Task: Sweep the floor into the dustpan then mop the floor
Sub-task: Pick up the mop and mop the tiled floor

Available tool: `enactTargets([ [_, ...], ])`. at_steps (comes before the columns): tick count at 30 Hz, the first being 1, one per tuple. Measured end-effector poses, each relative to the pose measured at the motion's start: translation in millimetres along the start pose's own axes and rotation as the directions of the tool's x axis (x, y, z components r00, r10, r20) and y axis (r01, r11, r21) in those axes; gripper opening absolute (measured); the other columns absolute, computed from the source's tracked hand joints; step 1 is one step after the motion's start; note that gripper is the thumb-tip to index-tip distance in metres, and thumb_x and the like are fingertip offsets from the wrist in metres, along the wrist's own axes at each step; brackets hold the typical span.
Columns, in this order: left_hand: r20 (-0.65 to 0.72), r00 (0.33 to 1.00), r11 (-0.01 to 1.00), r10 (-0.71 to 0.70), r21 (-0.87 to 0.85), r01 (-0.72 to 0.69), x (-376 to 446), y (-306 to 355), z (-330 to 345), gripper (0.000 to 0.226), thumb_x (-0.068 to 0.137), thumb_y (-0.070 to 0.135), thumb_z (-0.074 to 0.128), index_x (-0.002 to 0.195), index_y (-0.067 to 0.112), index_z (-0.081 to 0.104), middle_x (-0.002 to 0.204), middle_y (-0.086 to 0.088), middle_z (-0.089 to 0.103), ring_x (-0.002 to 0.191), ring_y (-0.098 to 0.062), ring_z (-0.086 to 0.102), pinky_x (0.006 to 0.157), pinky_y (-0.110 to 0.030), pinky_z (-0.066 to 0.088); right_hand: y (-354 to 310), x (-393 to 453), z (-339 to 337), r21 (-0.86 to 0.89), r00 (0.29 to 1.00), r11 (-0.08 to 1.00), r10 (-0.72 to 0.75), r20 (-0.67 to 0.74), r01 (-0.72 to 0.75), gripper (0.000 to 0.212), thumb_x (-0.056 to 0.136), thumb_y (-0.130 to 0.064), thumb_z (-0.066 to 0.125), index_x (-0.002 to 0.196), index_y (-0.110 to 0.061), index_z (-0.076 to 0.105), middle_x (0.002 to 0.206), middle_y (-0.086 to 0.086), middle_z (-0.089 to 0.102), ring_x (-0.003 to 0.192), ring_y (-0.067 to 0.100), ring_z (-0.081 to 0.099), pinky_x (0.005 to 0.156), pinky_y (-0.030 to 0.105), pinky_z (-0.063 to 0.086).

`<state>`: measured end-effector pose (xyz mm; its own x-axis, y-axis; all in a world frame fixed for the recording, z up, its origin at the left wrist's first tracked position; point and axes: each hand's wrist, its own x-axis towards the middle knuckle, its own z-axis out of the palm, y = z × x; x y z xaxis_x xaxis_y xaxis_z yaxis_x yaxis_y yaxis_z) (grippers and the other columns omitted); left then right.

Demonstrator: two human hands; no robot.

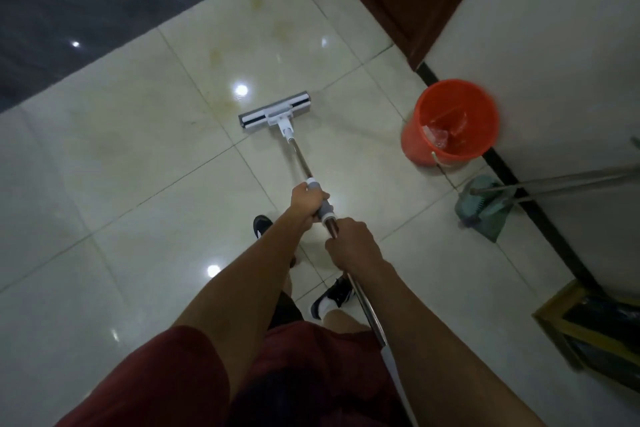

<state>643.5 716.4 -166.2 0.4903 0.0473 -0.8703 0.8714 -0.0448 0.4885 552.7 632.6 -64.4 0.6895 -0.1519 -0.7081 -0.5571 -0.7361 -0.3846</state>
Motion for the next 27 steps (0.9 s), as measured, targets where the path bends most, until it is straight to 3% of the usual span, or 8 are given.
enactTargets([
  [6,-0.128,0.991,0.986,-0.05,-0.165,0.028,28,28,-90,0.012,0.092,-0.004,0.06,0.09,0.006,0.053,0.087,-0.018,0.061,0.069,-0.035,0.067,0.081,-0.06,0.059,-84,29,22,-0.119,0.989,0.989,-0.069,0.132,0.085,0.008,0.086,-0.012,0.061,0.093,-0.01,0.06,0.083,0.004,0.061,0.064,0.017,0.055,0.053,0.027,0.042],
  [12,-0.203,0.978,0.96,-0.054,-0.281,-0.005,68,53,-187,0.009,0.084,-0.001,0.064,0.086,0.001,0.055,0.09,-0.022,0.063,0.074,-0.039,0.069,0.076,-0.064,0.059,-184,60,47,-0.208,0.972,0.966,-0.108,0.21,0.152,0.008,0.086,-0.012,0.062,0.088,-0.017,0.056,0.084,0.004,0.062,0.069,0.021,0.058,0.049,0.024,0.036],
  [14,-0.225,0.971,0.937,-0.075,-0.35,-0.009,76,66,-217,0.004,0.09,-0.002,0.062,0.092,-0.002,0.058,0.082,-0.018,0.061,0.069,-0.035,0.066,0.076,-0.062,0.059,-216,70,57,-0.219,0.967,0.961,-0.118,0.225,0.168,0.009,0.086,-0.012,0.064,0.093,-0.015,0.06,0.088,0.005,0.064,0.072,0.021,0.06,0.052,0.024,0.039],
  [17,-0.223,0.97,0.922,-0.101,-0.387,0.006,83,85,-261,0.019,0.089,-0.004,0.066,0.107,-0.005,0.059,0.086,-0.018,0.063,0.071,-0.035,0.067,0.077,-0.058,0.061,-259,83,71,-0.235,0.958,0.952,-0.134,0.252,0.195,0.016,0.086,-0.016,0.065,0.102,-0.012,0.065,0.092,0.007,0.067,0.074,0.021,0.061,0.055,0.025,0.041],
  [24,-0.264,0.954,0.893,-0.144,-0.449,0.01,98,121,-329,0.021,0.089,-0.005,0.069,0.106,0.002,0.059,0.094,-0.019,0.066,0.079,-0.038,0.069,0.079,-0.057,0.06,-333,112,89,-0.302,0.934,0.913,-0.178,0.311,0.274,0.016,0.089,-0.015,0.062,0.104,-0.013,0.064,0.095,0.007,0.067,0.08,0.023,0.065,0.064,0.028,0.05],
  [27,-0.277,0.947,0.878,-0.16,-0.478,0.009,107,136,-347,0.019,0.091,-0.004,0.066,0.108,0.0,0.059,0.088,-0.017,0.064,0.072,-0.034,0.068,0.073,-0.05,0.062,-358,128,95,-0.351,0.929,0.888,-0.184,0.322,0.297,0.019,0.09,-0.012,0.061,0.109,-0.012,0.064,0.098,0.007,0.068,0.083,0.022,0.065,0.064,0.029,0.052],
])
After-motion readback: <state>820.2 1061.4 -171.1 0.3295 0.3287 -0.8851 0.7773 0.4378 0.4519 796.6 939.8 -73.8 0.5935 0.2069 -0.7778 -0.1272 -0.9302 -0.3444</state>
